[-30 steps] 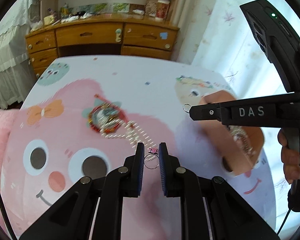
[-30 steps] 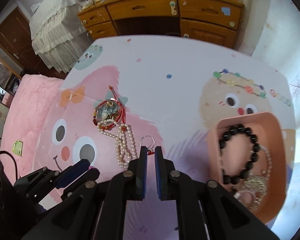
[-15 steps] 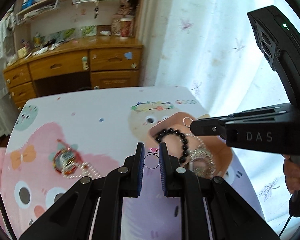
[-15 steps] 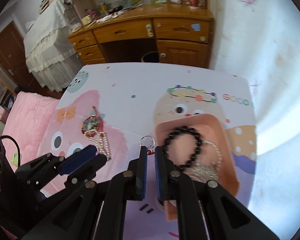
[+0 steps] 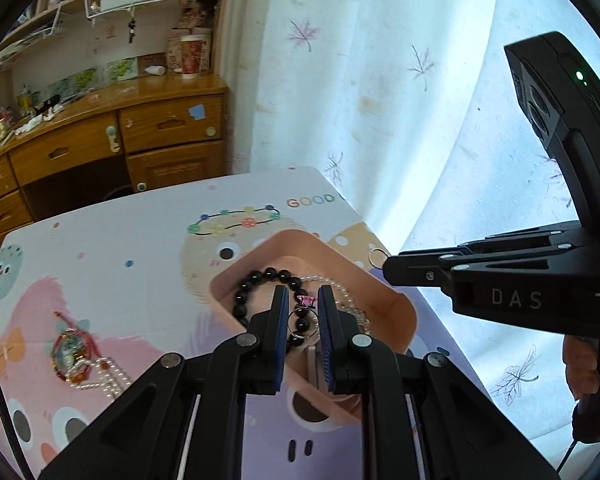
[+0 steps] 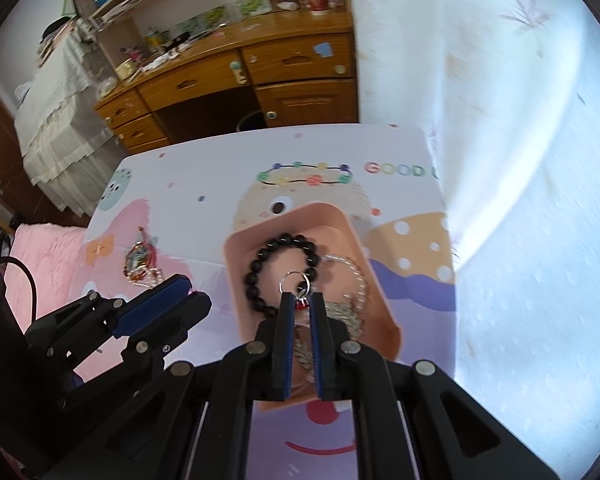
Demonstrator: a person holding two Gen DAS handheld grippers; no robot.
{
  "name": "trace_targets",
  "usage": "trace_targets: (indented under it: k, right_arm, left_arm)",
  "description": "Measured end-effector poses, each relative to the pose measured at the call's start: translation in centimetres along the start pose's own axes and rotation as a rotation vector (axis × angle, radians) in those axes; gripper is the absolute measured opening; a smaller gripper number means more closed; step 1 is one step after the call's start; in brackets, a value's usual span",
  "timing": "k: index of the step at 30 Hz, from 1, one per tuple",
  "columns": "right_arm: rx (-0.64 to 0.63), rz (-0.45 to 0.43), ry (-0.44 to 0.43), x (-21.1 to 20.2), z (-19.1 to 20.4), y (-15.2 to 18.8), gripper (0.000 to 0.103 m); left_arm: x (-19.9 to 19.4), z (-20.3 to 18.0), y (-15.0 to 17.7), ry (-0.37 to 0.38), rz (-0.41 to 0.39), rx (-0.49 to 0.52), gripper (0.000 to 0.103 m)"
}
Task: Organize jewelry
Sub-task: 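Carry both rings into the pink box and open both tools, then move both tools back toward the red pendant and pearl necklace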
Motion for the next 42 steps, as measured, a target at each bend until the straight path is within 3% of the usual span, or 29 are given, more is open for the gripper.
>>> trace_targets:
  k: [9, 15, 17, 21, 23, 25, 27, 29, 31, 35, 42]
  right_arm:
    - [0.098, 0.034, 0.022, 0.9, -2.5, 0.6, 0.008]
    - [0.097, 0.059, 0.031, 1.4, -2.2, 0.8, 0.008]
    - [0.111, 0.069, 0.018, 1.7, -1.8, 0.7, 0.008]
    - [0.138, 0.104, -0.014, 2.6, -0.7, 0.6, 0.008]
    - [0.150, 0.127, -0.037, 3.0, 0.2, 0.7, 0.009]
    - [0.164, 0.168, -0.065, 3.9, 1.5, 0.9, 0.015]
    - [0.172, 0.191, -0.083, 4.4, 2.7, 1.0, 0.030]
    - [0.172, 0.213, -0.108, 5.0, 4.4, 1.2, 0.035]
    - [0.169, 0.236, -0.127, 5.5, 6.0, 1.4, 0.036]
    - [0.167, 0.272, -0.153, 6.6, 8.7, 1.7, 0.041]
    - [0.171, 0.296, -0.202, 8.8, 13.2, 2.8, 0.048]
  left_arm:
    - [1.9, -0.2, 0.3, 0.006, 0.055, -0.023, 0.017]
    - [1.3, 1.2, 0.5, -0.030, 0.066, -0.024, 0.031]
    - [1.0, 2.3, 0.6, -0.054, 0.075, -0.046, 0.049]
    - [0.1, 4.7, 1.1, -0.085, 0.086, -0.093, 0.055]
    - [-0.1, 6.4, 2.0, -0.117, 0.137, -0.122, 0.064]
    - [-0.4, 8.3, 3.0, -0.155, 0.183, -0.156, 0.064]
    - [-0.9, 10.2, 4.0, -0.184, 0.216, -0.191, 0.065]
    - [-1.6, 12.5, 5.1, -0.226, 0.253, -0.225, 0.074]
    - [-2.3, 14.4, 6.1, -0.255, 0.283, -0.245, 0.081]
    - [-3.7, 18.2, 7.7, -0.318, 0.330, -0.259, 0.084]
    - [-4.2, 22.1, 9.4, -0.342, 0.373, -0.254, 0.094]
Point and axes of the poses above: each gripper's, at about its wrist camera, not at the fingertips, and x roughly the way its jaws point, z to its left, y to its underside, the point moved 9 cm from there along x, roughly the way its jaws point, and after that the axes turned 6 degrees about y, right-handed, at the moved point
